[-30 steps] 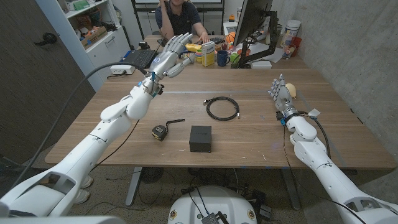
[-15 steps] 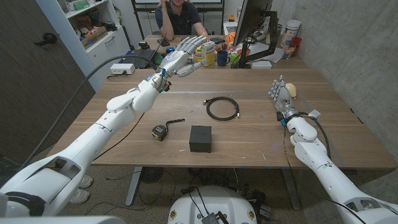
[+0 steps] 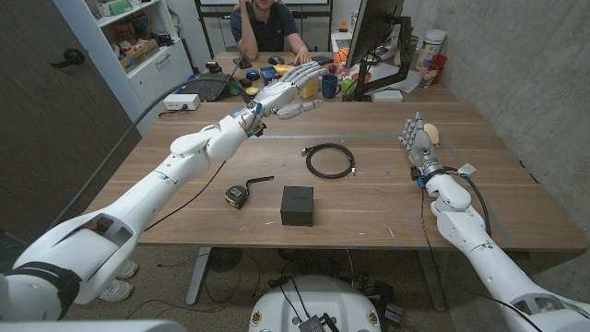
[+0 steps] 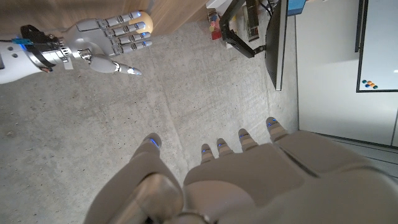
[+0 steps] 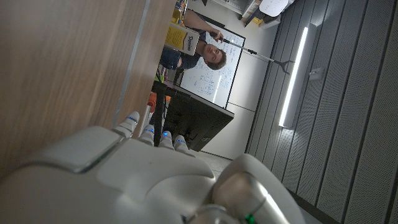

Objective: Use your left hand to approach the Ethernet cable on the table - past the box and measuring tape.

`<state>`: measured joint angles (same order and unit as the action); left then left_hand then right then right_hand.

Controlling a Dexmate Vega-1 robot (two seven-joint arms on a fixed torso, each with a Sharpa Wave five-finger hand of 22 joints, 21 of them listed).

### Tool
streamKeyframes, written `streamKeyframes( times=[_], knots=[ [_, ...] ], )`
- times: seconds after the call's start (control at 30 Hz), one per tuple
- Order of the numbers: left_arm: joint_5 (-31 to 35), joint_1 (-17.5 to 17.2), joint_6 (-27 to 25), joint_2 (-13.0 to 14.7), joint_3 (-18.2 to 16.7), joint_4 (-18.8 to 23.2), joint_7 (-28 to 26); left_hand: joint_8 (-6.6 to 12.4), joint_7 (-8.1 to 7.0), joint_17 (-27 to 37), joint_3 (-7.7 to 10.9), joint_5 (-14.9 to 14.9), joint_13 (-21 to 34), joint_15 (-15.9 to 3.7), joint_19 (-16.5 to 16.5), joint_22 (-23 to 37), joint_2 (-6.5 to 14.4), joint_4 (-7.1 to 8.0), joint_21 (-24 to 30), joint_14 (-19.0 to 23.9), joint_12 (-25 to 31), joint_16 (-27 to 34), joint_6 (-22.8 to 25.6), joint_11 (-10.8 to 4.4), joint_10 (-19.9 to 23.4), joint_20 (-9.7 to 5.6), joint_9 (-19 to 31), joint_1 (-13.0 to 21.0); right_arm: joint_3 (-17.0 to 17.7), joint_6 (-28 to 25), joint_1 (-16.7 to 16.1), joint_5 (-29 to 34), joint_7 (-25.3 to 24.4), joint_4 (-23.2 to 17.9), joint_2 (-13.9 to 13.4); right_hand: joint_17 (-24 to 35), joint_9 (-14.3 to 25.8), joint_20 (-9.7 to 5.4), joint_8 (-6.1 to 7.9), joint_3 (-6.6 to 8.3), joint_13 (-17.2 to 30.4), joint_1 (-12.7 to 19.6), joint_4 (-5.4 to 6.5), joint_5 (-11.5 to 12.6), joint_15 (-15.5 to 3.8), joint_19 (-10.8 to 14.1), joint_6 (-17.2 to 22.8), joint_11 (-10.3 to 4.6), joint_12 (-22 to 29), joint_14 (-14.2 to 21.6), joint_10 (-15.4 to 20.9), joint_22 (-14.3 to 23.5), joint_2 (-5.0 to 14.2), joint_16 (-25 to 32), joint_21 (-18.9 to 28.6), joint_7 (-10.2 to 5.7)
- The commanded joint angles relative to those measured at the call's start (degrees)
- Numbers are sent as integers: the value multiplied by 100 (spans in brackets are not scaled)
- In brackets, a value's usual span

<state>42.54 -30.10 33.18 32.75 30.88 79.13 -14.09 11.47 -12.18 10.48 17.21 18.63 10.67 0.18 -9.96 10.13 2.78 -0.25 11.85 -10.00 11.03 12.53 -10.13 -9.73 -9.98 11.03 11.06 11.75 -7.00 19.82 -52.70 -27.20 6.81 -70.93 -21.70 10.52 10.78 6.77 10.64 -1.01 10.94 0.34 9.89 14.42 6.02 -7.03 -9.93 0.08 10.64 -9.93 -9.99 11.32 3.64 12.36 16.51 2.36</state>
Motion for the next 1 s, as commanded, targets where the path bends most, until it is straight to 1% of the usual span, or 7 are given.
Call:
streamKeyframes(
  times=[0.03, 0.13, 0.27, 0.37, 0.5, 0.63, 1.0],
  knots=[
    [-35, 311, 114, -172, 354, -332, 442, 43, -59, 12, -4, -16, 2, 3, -158, 15, -31, -71, -14, -1493, 61, 14, -1218, -45, -1566, 1, 18, 105, 20, 5, -45, -24, 5, -37, -9, 27, 14, 6, 41, -39, 14, -26, 19, 38, 4, -9, -244, -43, 39, -360, -26, 13, 260, 11, -13, 41],
    [-79, 345, 56, -202, 408, -342, 643, 65, -59, 11, -20, -15, 2, 28, -171, 15, -34, -89, -35, -1425, 74, 35, -1159, -52, -1491, 80, 25, 120, 29, 8, -58, -28, 1, -47, -12, 26, 14, 12, 41, -45, 14, -26, 19, 39, 7, -12, -245, -45, 39, -362, -26, 13, 261, 10, -17, 38],
    [-169, 413, -29, -239, 503, -378, 1027, 74, -59, 10, -28, -14, 2, 27, -167, 15, -34, -97, -40, -1398, 71, 43, -1129, -61, -1476, 102, 28, 127, 33, 46, -66, -17, 4, -40, -17, 26, 14, 20, 43, -50, 14, -26, 19, 40, 3, -13, -241, -49, 40, -361, -23, 13, 260, 10, -19, 36],
    [-218, 476, -114, -282, 585, -438, 1310, 79, -60, 9, -36, -14, 2, 14, -144, 15, -34, -103, -37, -1386, 61, 44, -1109, -83, -1480, 99, 29, 132, 36, 48, -74, -21, 5, -47, -20, 26, 14, 30, 44, -56, 14, -26, 19, 41, 5, -16, -238, -49, 39, -361, -26, 13, 259, 10, -22, 36],
    [-213, 574, -212, -363, 698, -596, 1516, 85, -61, 8, -53, -12, 1, 6, -31, 14, -27, -122, -12, -1316, 59, 62, -1064, -87, -1432, 43, 29, 151, 48, 35, -90, -41, -6, -56, -16, 26, 14, 32, 45, -63, 14, -26, 19, 42, 3, -15, -235, -50, 39, -359, -25, 13, 259, 10, -25, 34],
    [-150, 688, -306, -437, 827, -769, 1642, 92, -61, 7, -66, -9, 1, -8, 16, 13, -19, -139, -14, -1222, 83, 89, -1022, -51, -1321, 62, 30, 169, 56, 38, -101, -37, -10, -51, -24, 26, 14, 36, 45, -70, 14, -26, 18, 43, 2, -17, -235, -51, 39, -358, -24, 13, 258, 10, -28, 32],
    [-51, 973, -494, -639, 1180, -1203, 1899, 103, -62, 1, -62, -2, 2, -33, 172, 11, 35, -181, 7, -1110, 82, 108, -949, -63, -1222, 45, 32, 232, 71, 85, -62, -33, 10, 46, -21, 26, 13, 51, 45, -87, 14, -25, 18, 46, 7, -34, -235, -59, 39, -351, -25, 13, 257, 11, -41, 29]
  ],
)
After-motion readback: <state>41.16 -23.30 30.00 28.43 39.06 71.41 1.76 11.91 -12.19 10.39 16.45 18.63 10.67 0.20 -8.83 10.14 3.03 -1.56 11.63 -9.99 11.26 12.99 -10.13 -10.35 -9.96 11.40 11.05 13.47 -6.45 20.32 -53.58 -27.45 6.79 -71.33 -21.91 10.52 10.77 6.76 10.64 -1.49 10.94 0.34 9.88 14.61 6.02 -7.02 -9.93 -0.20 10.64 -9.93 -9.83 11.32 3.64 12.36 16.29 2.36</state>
